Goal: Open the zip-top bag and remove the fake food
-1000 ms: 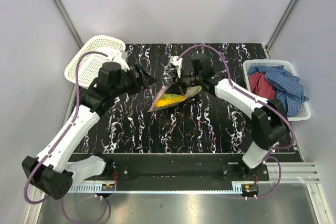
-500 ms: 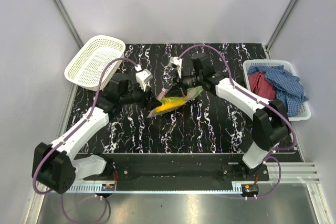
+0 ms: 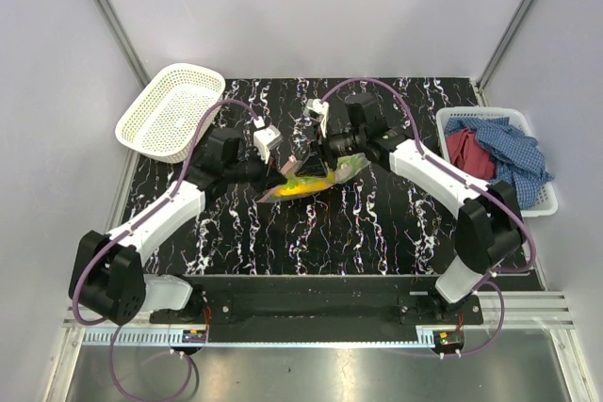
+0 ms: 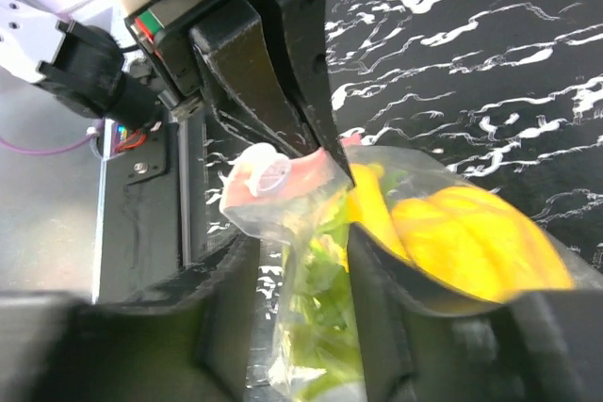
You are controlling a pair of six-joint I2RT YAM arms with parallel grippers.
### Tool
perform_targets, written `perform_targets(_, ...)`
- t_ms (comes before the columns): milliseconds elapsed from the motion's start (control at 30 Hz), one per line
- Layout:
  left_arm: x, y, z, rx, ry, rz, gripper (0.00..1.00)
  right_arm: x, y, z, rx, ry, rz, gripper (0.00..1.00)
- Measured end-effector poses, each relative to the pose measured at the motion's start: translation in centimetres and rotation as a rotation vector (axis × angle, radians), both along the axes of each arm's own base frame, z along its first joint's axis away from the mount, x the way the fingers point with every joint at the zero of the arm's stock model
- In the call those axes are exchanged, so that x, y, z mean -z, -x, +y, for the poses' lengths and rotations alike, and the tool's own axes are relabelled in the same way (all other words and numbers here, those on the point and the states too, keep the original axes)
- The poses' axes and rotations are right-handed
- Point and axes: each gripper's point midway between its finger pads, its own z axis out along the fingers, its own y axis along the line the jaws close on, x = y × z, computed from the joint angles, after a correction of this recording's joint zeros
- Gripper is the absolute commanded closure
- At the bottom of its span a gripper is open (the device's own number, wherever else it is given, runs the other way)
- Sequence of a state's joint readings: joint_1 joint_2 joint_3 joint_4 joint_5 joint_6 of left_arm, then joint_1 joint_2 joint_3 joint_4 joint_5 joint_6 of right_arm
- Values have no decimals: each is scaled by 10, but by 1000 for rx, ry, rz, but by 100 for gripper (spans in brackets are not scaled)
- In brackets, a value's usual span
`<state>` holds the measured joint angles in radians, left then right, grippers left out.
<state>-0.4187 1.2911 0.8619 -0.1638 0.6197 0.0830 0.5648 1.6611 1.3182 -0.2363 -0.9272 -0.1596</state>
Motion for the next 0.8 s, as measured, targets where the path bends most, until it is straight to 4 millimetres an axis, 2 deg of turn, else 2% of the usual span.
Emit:
perform_targets(67,0,0,0,-3,1,4,100,-3,-1,-2,21,6,-6,34)
perform_targets(167,-6,3,1,-12,12,6,100,-14,-1,-5,46,3,-29,29)
perform_targets(267,-19,6,2,-29,40,-3,100,-26,1,-7,60,-6,-56,27)
perform_targets(300,-22,7,1,-34,50,-5,100,-30,3,-7,62,-9,-66,29)
perform_targets(433,-33,10,1,-57,87,7,100,-36,13,1,49,-13,-87,49)
perform_targets(500,-34,13,2,-65,96,17,100,-35,15,4,51,-7,-81,51)
perform_targets(533,-33,14,2,-67,97,22,100,-34,14,5,56,-3,-76,56)
perform_targets(600,-32,16,3,-70,100,31,100,-34,10,7,68,2,-74,69)
perform_targets(633,-31,16,3,-71,100,35,100,-34,7,8,76,4,-76,86)
perform_targets(667,-31,17,3,-72,100,38,95,-35,4,9,83,6,-79,96)
perform_targets(700,-30,17,3,-73,100,42,88,-35,1,10,88,6,-81,100)
perform_targets(733,-31,17,3,-75,100,43,68,-36,0,11,91,7,-85,100)
perform_targets(800,-33,20,4,-83,106,49,61,-36,-2,11,100,11,-80,100)
